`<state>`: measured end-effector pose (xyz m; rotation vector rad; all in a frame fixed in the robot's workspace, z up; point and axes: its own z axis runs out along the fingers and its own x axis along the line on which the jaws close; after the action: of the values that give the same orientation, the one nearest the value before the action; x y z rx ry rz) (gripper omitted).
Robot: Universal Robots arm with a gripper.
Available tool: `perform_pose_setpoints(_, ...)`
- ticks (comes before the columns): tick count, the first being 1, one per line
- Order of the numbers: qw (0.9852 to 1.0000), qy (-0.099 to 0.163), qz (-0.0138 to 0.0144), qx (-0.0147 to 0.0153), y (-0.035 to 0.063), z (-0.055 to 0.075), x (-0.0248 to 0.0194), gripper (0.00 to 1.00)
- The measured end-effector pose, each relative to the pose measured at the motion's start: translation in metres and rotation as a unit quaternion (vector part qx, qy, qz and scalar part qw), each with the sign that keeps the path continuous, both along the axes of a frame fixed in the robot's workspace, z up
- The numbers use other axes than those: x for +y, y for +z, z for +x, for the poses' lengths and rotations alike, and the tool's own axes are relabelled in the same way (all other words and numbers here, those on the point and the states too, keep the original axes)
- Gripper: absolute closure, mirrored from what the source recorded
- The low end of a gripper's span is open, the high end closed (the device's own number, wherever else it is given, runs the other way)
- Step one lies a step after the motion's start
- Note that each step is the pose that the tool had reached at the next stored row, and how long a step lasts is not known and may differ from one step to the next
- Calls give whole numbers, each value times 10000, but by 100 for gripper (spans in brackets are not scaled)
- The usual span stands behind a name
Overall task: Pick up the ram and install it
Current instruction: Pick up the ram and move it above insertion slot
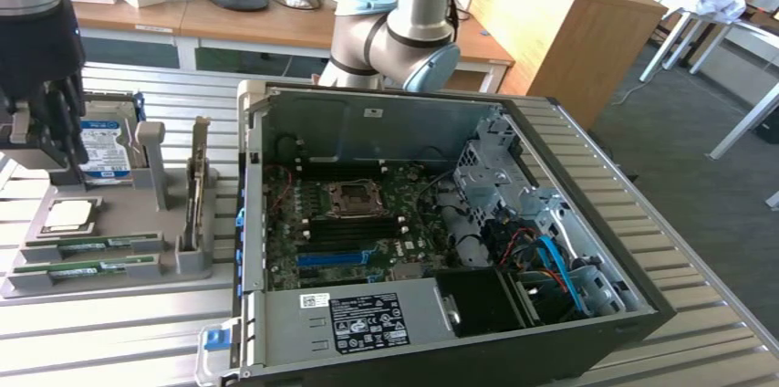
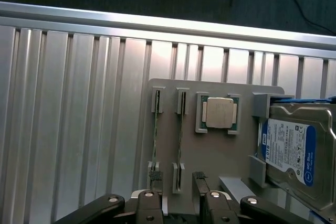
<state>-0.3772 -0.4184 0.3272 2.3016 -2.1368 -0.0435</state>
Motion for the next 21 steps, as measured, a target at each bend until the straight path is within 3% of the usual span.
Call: perform_pose_setpoints(21,10000,27,0,0,-301,0,-1,64)
